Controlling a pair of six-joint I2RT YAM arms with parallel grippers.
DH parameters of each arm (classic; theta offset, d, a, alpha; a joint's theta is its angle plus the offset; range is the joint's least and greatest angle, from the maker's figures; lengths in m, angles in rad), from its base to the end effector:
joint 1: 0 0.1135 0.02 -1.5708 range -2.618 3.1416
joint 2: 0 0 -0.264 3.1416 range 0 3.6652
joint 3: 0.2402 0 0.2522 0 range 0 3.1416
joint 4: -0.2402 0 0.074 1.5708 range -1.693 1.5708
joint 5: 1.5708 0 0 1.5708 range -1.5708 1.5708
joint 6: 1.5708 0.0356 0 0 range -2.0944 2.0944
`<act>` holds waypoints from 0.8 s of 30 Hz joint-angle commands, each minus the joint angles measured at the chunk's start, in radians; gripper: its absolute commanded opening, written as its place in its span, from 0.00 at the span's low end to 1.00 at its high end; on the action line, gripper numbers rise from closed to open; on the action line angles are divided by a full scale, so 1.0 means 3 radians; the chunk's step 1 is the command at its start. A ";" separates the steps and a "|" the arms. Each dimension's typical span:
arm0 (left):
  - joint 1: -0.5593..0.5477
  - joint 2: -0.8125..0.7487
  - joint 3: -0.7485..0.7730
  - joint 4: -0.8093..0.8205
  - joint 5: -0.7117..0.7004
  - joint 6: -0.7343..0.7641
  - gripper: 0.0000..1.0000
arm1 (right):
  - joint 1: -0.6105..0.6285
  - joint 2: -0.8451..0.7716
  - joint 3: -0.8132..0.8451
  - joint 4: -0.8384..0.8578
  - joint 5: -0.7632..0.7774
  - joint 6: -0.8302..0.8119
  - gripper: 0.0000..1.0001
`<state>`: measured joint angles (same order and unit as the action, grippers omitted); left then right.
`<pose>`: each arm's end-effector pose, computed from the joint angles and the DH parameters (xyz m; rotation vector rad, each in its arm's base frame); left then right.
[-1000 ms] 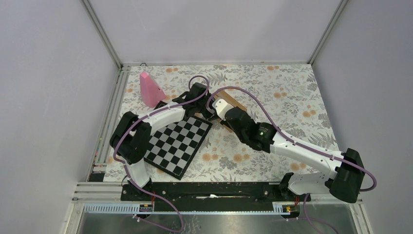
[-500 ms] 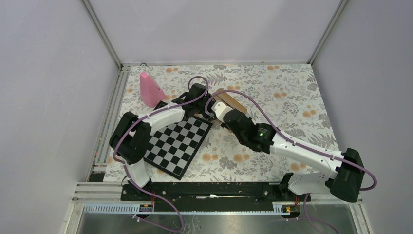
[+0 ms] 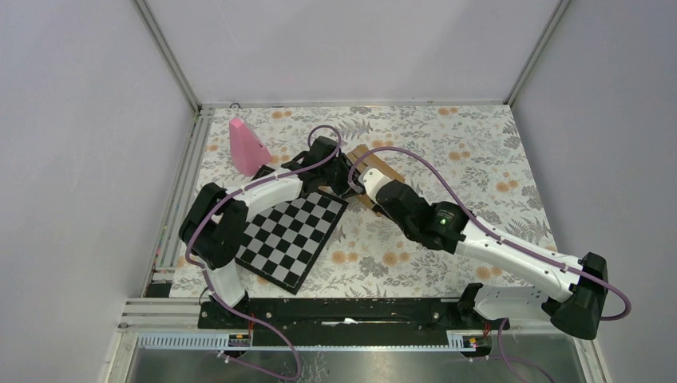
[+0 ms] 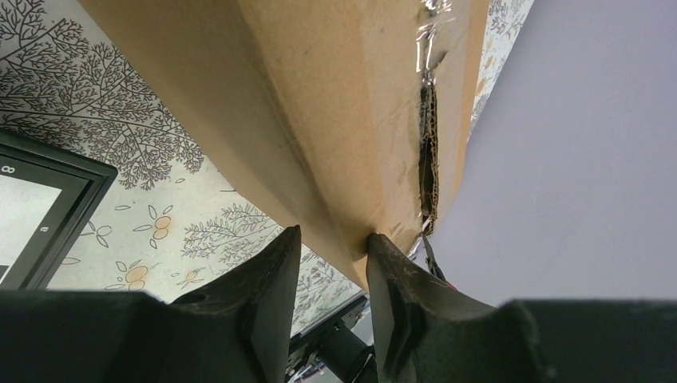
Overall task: Unpack the express box
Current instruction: Cut the express box at the center of the board.
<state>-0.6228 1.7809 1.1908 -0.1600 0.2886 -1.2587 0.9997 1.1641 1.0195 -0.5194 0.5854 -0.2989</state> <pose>0.3117 -0.2364 0.2115 -0.6674 2.5623 -1.1551 0.1507 0.1982 0.3161 -1.0227 1.8566 -0.2428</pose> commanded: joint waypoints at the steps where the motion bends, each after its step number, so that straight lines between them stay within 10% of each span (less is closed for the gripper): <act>1: 0.0087 0.0159 -0.0155 -0.0557 -0.0456 0.0067 0.37 | 0.0007 -0.0084 0.0125 -0.0368 -0.0002 0.0183 0.00; 13: 0.0077 0.0107 -0.0008 -0.0544 -0.0383 0.0299 0.47 | -0.0158 -0.0514 0.0154 -0.0414 0.0609 0.1162 0.00; 24: 0.0054 -0.0115 0.0134 -0.0407 -0.0157 0.0593 0.69 | -0.2096 -0.0988 -0.0664 0.0448 -0.1572 0.2911 0.00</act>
<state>-0.6155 1.7782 1.2114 -0.2295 0.2817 -1.1484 0.4633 0.8860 0.8555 -0.5102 0.3447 0.3397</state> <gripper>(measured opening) 0.661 0.278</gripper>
